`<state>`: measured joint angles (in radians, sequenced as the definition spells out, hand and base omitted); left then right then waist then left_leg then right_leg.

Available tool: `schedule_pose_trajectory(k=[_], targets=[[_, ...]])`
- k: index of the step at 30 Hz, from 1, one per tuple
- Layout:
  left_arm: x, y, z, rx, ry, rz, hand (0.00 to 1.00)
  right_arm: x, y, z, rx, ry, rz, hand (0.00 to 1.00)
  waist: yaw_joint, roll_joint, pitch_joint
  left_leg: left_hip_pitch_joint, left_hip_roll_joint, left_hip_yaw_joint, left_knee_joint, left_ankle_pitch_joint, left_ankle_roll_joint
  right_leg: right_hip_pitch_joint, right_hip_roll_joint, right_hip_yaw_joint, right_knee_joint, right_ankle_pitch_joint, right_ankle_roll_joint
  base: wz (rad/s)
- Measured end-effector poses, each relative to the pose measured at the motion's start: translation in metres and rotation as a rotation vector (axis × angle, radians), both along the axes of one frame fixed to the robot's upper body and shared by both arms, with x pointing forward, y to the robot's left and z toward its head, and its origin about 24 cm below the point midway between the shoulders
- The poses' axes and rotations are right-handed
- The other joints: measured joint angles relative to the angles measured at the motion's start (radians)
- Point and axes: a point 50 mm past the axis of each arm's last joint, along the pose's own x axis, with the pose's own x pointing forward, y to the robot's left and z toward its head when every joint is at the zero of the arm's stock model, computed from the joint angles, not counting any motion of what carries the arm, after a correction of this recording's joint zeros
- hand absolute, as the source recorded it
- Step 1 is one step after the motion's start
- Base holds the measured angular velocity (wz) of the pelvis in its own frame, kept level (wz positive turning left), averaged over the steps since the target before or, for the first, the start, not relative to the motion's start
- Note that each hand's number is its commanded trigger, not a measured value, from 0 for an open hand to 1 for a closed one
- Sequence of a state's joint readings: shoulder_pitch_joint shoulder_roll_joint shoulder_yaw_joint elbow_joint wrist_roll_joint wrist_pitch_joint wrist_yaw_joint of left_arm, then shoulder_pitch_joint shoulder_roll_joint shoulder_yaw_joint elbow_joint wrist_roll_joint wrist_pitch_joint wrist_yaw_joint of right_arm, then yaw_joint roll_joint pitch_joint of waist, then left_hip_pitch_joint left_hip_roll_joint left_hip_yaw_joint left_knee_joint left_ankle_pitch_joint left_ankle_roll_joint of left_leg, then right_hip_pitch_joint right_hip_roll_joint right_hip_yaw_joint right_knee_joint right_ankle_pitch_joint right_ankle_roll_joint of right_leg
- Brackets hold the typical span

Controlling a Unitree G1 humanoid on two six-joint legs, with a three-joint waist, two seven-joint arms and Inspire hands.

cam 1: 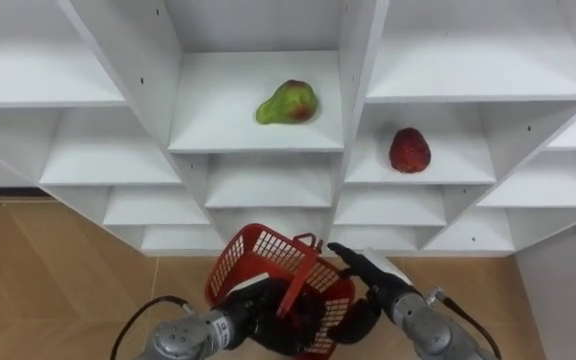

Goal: Collect fruits from the closet

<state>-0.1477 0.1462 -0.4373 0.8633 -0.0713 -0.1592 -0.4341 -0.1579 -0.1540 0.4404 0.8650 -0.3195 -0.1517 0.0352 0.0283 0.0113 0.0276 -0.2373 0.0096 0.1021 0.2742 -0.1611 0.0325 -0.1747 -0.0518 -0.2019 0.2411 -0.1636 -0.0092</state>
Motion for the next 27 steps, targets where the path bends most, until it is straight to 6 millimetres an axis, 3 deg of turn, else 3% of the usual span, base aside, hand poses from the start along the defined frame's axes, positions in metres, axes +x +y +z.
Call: schedule_pose_trajectory(k=[3,7,12,17,21,24,25,27], targets=[[-0.001,0.002,-0.002,-0.004,0.004,0.049,1.00,-0.005,-0.001,-0.003,-0.001,0.015,-0.004,0.00,-0.004,-0.002,-0.0001,0.010,-0.001,-0.001,0.000,0.000,0.000,0.013,-0.001,-0.003,-0.002,-0.001,0.001,0.03],[-0.007,0.006,-0.006,0.010,0.019,0.101,1.00,-0.007,0.000,-0.004,0.005,0.025,0.007,0.00,-0.002,-0.021,0.0019,0.038,-0.002,0.001,-0.007,0.000,0.000,0.040,0.000,-0.001,-0.005,-0.004,0.002,0.00],[-0.013,0.019,-0.011,0.027,0.030,0.193,1.00,0.001,0.007,0.010,0.021,-0.036,0.060,0.00,0.010,-0.040,-0.0102,0.040,-0.002,-0.007,-0.007,0.000,0.000,0.043,0.001,-0.006,-0.004,-0.004,0.002,0.03],[-0.014,0.029,-0.013,0.053,0.034,0.284,1.00,0.006,0.015,0.020,0.039,-0.085,0.088,0.00,0.026,-0.044,-0.0110,0.069,-0.006,-0.022,-0.009,0.000,0.000,0.076,-0.001,-0.017,-0.008,-0.005,0.004,0.08],[-0.021,0.039,-0.017,0.074,0.049,0.363,1.00,0.009,0.022,0.042,0.082,-0.180,0.139,0.00,0.035,-0.048,-0.0124,0.094,-0.007,-0.025,-0.021,0.000,0.000,0.106,0.001,-0.020,-0.020,-0.006,0.004,0.00],[-0.025,0.044,-0.019,0.088,0.053,0.396,1.00,0.016,0.027,0.063,0.114,-0.268,0.170,0.00,0.041,-0.064,-0.0144,0.112,-0.008,-0.025,-0.030,0.001,-0.002,0.123,0.001,-0.021,-0.024,-0.006,0.004,0.00],[-0.027,0.046,-0.020,0.091,0.059,0.406,1.00,0.017,0.030,0.069,0.126,-0.293,0.177,0.00,0.043,-0.073,-0.0183,0.122,-0.009,-0.025,-0.036,0.001,-0.003,0.135,0.002,-0.022,-0.034,-0.006,0.004,0.03],[-0.029,0.047,-0.021,0.093,0.063,0.416,1.00,0.018,0.032,0.074,0.137,-0.314,0.186,0.00,0.051,-0.084,-0.0174,0.141,-0.009,-0.026,-0.040,0.001,-0.003,0.155,0.002,-0.022,-0.039,-0.007,0.005,0.02]])
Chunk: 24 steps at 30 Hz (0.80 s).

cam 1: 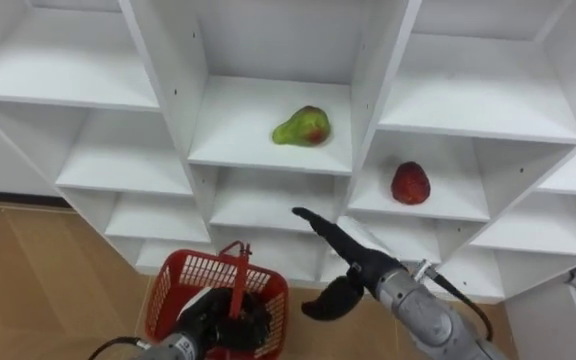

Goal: Collect fruits from the closet

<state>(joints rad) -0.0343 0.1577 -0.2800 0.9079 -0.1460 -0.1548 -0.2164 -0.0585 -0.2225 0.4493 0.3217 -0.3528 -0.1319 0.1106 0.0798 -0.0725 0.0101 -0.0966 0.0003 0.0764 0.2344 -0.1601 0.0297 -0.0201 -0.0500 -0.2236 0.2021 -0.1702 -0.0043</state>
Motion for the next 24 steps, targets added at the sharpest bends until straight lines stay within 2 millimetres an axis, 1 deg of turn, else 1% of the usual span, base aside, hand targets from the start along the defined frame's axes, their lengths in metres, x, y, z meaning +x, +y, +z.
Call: schedule_pose_trajectory(k=[3,5,7,11,12,13,15,17,19,20,22,23,24], targets=[[0.001,0.003,0.001,-0.004,-0.006,0.040,1.00,0.002,0.004,0.008,0.015,-0.025,0.023,0.00,0.013,-0.013,0.0039,0.009,0.000,0.000,-0.005,0.000,0.000,0.008,0.000,0.001,-0.001,-0.001,0.001,0.00],[0.000,0.005,0.000,-0.005,-0.002,0.063,1.00,0.003,0.006,0.014,0.028,-0.036,0.043,0.00,0.014,-0.017,0.0041,0.012,0.000,-0.001,-0.004,0.000,0.000,0.012,0.000,-0.002,0.000,-0.001,0.001,0.00],[0.001,0.006,0.000,-0.007,-0.005,0.070,1.00,0.008,0.008,0.019,0.054,-0.039,0.051,0.00,0.013,-0.023,0.0070,0.020,0.000,-0.001,-0.005,0.000,0.000,0.018,-0.001,-0.004,0.002,-0.001,0.001,0.00],[0.001,0.006,0.000,-0.012,-0.007,0.081,1.00,0.012,0.008,0.025,0.072,-0.057,0.048,0.00,0.013,-0.034,0.0089,0.025,0.000,-0.009,-0.002,0.000,0.000,0.029,-0.001,-0.014,0.002,-0.001,0.001,0.05],[0.001,0.007,0.000,-0.012,-0.008,0.085,1.00,0.012,0.008,0.027,0.073,-0.061,0.053,0.00,0.014,-0.039,0.0117,0.031,-0.001,-0.012,0.000,-0.001,0.000,0.036,-0.001,-0.016,0.001,-0.001,0.001,0.07],[0.001,0.008,0.001,-0.008,-0.008,0.087,1.00,0.012,0.008,0.028,0.073,-0.064,0.056,0.00,0.014,-0.043,0.0127,0.038,-0.001,-0.015,0.000,-0.001,-0.001,0.045,-0.001,-0.022,0.001,-0.001,0.001,0.07],[0.002,0.007,0.001,-0.004,-0.013,0.089,1.00,0.013,0.007,0.029,0.072,-0.068,0.058,0.00,0.014,-0.049,0.0120,0.040,-0.002,-0.024,0.000,-0.002,-0.002,0.052,-0.001,-0.023,0.000,-0.001,0.002,0.09],[0.003,0.007,0.002,0.003,-0.020,0.093,1.00,0.015,0.005,0.033,0.075,-0.082,0.053,0.00,0.024,-0.050,0.0121,0.040,-0.003,-0.024,0.001,-0.002,-0.002,0.052,-0.001,-0.024,0.000,-0.001,0.002,0.02],[0.003,0.006,0.002,0.015,-0.024,0.078,1.00,0.021,0.004,0.043,0.080,-0.129,0.045,0.00,0.036,-0.052,0.0111,0.039,-0.011,-0.031,0.005,-0.002,-0.001,0.057,-0.001,-0.025,-0.001,-0.002,0.002,0.03],[0.003,0.006,0.002,0.018,-0.022,0.074,1.00,0.024,0.004,0.046,0.081,-0.144,0.043,0.00,0.036,-0.053,0.0107,0.039,-0.012,-0.033,0.006,-0.001,-0.001,0.057,-0.001,-0.025,-0.001,-0.002,0.002,0.10],[0.002,0.007,0.001,0.021,-0.018,0.075,1.00,0.035,0.002,0.059,0.087,-0.205,0.023,0.00,0.038,-0.056,0.0105,0.038,-0.013,-0.038,0.011,-0.001,-0.001,0.060,-0.002,-0.029,0.000,-0.002,0.002,0.07],[0.002,0.007,0.001,0.021,-0.017,0.075,1.00,0.038,0.000,0.062,0.087,-0.219,0.013,0.00,0.039,-0.057,0.0105,0.038,-0.013,-0.039,0.011,-0.001,-0.001,0.061,-0.002,-0.030,0.000,-0.002,0.002,0.07],[0.001,0.008,0.000,0.026,-0.012,0.075,1.00,0.044,-0.002,0.068,0.096,-0.244,-0.007,0.00,0.040,-0.060,0.0116,0.041,-0.013,-0.040,0.011,-0.001,-0.001,0.065,-0.002,-0.032,0.000,-0.002,0.002,0.04]])
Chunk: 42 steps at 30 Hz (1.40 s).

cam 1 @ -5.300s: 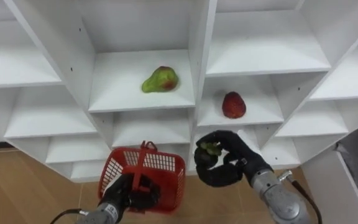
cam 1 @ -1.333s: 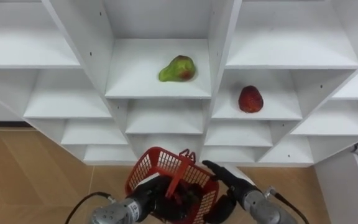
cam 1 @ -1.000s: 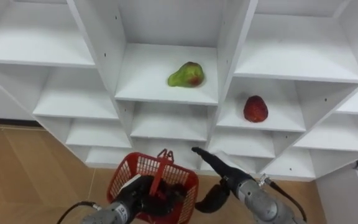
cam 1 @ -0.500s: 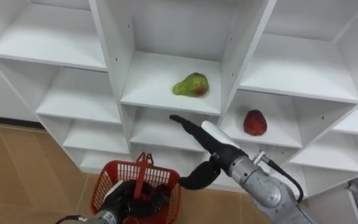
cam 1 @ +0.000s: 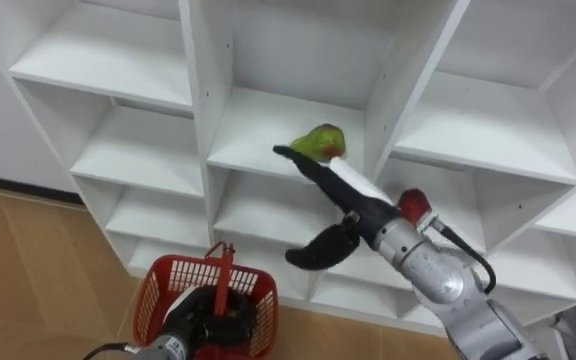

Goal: Collect fruits from the closet

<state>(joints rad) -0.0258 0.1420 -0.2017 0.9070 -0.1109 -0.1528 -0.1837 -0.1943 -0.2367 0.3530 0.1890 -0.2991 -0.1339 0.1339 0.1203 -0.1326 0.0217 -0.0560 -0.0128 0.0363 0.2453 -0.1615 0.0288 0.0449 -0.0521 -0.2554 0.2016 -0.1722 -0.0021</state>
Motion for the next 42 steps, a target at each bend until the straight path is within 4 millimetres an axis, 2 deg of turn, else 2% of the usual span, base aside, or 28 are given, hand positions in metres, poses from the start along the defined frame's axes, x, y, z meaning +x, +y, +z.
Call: schedule_pose_trajectory(k=[4,7,13,18,23,25,31,38,42], targets=[[-0.003,0.005,-0.002,0.054,0.023,-0.040,1.00,0.019,-0.009,0.021,0.066,-0.077,-0.081,0.00,0.003,-0.022,0.0065,-0.002,0.000,-0.013,0.008,0.000,0.000,0.006,0.000,-0.014,-0.002,-0.002,-0.001,0.08],[-0.005,0.008,-0.003,0.078,0.045,-0.061,1.00,0.025,-0.020,0.026,0.111,-0.090,-0.141,0.00,0.010,-0.035,0.0036,-0.008,0.000,-0.023,0.014,0.000,0.000,0.009,0.000,-0.023,-0.014,-0.001,-0.001,0.11],[0.005,0.007,0.005,0.076,-0.001,-0.068,1.00,0.040,-0.032,0.031,0.114,-0.094,-0.197,0.00,0.015,-0.046,0.0036,-0.011,-0.002,-0.040,0.012,0.000,0.000,0.012,-0.001,-0.035,-0.015,-0.001,0.000,0.09],[0.006,0.011,0.006,0.094,-0.001,-0.077,1.00,0.051,-0.035,0.038,0.111,-0.104,-0.212,0.00,0.014,-0.060,0.0078,-0.021,-0.002,-0.055,0.023,-0.001,-0.002,0.018,0.001,-0.046,-0.016,-0.001,0.000,0.11],[0.003,0.014,0.004,0.116,0.026,-0.110,1.00,0.067,-0.038,0.050,0.112,-0.133,-0.243,0.00,0.017,-0.067,0.0071,-0.032,-0.003,-0.063,0.026,-0.001,-0.003,0.013,0.002,-0.050,-0.016,-0.001,0.000,0.04],[0.002,0.016,0.003,0.135,0.043,-0.122,1.00,0.073,-0.041,0.049,0.119,-0.113,-0.264,0.00,0.022,-0.073,0.0042,-0.037,-0.003,-0.065,0.027,-0.001,-0.003,0.009,0.002,-0.051,-0.015,-0.001,0.000,0.04],[0.001,0.021,0.002,0.139,0.071,-0.118,1.00,0.076,-0.047,0.043,0.102,-0.082,-0.290,0.00,0.022,-0.096,0.0051,-0.057,-0.006,-0.083,0.038,-0.001,-0.003,0.002,0.001,-0.076,-0.016,-0.001,0.000,0.09],[0.001,0.020,0.002,0.146,0.077,-0.143,1.00,0.077,-0.058,0.026,0.069,-0.007,-0.338,0.00,0.026,-0.098,0.0046,-0.101,-0.016,-0.115,0.064,0.000,-0.002,-0.019,-0.002,-0.103,-0.016,-0.001,0.000,0.15],[0.001,0.022,0.002,0.171,0.080,-0.164,1.00,0.079,-0.061,0.023,0.062,0.009,-0.354,0.00,0.030,-0.091,0.0090,-0.135,-0.017,-0.122,0.071,0.000,-0.002,-0.045,0.000,-0.105,-0.016,-0.001,0.000,0.04]])
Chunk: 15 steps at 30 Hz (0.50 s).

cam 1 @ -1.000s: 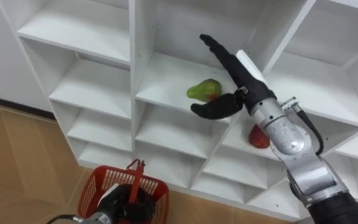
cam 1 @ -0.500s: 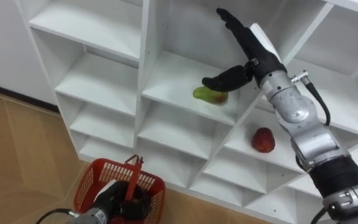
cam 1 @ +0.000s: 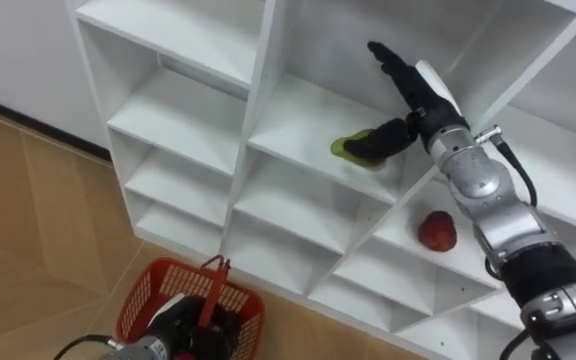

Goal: Collect fruits from the closet

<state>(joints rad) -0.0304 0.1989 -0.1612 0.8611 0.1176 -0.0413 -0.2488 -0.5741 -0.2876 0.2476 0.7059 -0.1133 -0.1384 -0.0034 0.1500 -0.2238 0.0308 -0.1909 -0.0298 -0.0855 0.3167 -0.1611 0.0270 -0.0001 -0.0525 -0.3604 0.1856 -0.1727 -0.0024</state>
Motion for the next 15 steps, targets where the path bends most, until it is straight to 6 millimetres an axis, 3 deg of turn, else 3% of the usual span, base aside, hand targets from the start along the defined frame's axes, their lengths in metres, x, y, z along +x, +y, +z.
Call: schedule_pose_trajectory(k=[3,7,15], targets=[[0.002,0.000,0.001,0.008,-0.001,-0.012,1.00,0.002,-0.003,-0.004,-0.007,0.020,-0.016,0.00,0.011,0.008,0.0054,-0.016,0.000,0.000,0.007,0.000,0.000,-0.013,0.001,0.001,0.001,0.001,0.000,0.00],[0.004,-0.001,0.000,0.007,0.008,-0.015,1.00,0.001,-0.011,-0.018,-0.022,0.087,-0.042,0.00,0.031,0.026,0.0187,-0.035,-0.003,-0.006,0.008,0.003,0.002,-0.028,0.000,0.002,0.002,0.002,0.001,0.07],[0.005,-0.001,-0.001,0.013,0.016,-0.023,1.00,0.001,-0.015,-0.018,-0.042,0.087,-0.057,0.00,0.049,0.028,0.0178,-0.052,-0.001,-0.001,-0.004,0.010,-0.001,-0.055,0.000,0.005,0.002,0.003,0.000,0.00]])
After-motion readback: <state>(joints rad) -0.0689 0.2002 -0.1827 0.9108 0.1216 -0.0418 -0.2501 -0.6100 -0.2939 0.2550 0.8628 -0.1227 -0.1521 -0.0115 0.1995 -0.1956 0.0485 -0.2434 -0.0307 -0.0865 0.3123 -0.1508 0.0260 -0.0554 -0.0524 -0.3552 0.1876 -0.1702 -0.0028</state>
